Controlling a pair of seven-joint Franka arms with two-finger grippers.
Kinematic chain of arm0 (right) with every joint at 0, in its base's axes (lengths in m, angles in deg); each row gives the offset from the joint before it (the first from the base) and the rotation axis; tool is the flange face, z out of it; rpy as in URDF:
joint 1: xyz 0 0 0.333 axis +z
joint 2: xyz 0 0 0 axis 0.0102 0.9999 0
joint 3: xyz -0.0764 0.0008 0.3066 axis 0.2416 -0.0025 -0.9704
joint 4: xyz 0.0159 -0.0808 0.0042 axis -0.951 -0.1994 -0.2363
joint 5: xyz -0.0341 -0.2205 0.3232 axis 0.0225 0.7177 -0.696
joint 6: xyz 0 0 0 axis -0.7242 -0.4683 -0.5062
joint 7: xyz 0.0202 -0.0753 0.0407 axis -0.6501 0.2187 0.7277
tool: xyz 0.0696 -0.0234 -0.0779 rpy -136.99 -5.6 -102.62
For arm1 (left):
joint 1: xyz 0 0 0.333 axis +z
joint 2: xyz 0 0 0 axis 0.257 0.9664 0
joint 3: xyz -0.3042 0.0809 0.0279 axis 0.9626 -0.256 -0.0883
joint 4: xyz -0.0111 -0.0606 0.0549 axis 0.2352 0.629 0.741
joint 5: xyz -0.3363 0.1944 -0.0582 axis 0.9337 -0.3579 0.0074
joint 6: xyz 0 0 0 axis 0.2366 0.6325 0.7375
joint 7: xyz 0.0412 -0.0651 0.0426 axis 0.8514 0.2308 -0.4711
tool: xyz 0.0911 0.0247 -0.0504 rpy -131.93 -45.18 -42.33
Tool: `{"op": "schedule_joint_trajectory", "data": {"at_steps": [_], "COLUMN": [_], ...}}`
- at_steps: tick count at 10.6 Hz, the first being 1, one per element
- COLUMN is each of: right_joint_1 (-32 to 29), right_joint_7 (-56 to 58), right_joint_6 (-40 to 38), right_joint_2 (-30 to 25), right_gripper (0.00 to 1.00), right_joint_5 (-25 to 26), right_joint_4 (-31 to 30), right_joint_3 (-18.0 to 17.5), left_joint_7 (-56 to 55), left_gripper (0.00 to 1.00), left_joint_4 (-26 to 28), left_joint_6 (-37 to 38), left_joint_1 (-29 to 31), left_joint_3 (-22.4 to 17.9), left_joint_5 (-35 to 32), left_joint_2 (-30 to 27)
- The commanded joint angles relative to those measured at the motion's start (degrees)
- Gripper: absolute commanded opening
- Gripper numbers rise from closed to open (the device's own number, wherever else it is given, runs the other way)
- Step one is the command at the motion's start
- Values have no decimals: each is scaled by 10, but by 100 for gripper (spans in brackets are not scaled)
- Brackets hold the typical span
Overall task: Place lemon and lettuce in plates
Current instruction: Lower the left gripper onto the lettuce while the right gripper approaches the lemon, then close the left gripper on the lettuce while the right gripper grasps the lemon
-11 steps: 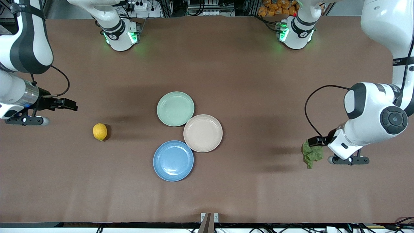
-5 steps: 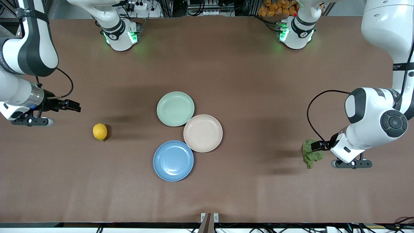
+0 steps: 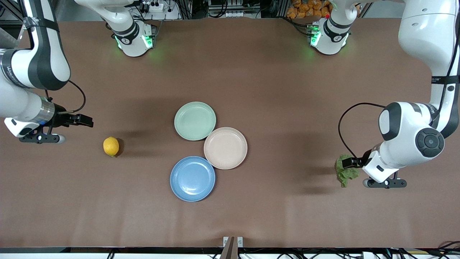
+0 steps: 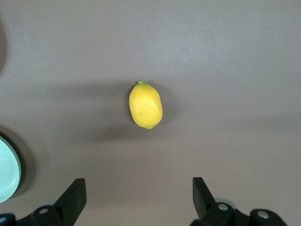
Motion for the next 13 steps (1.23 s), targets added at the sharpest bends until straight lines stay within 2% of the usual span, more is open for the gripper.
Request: {"op": "schedule_joint_trajectory", "data": {"at_steps": [1,13], "right_joint_1": [0,-5], "right_joint_7": [0,42], "right_joint_6": [11,48], "right_joint_2": [5,53], "right_gripper": [100,100], "right_joint_5": [-9,-10], "right_joint_4": [-2,-3], "right_joint_3": [-2,-2], "left_joint_7": [-3,-13], "left_gripper": [100,100], "left_joint_4": [-14,-32], "left_joint_6": [-17,-70], "left_joint_1": [0,2], "left_joint_3": [2,-8], "left_joint_5": [-12,-14], "left_joint_2": [19,72]}}
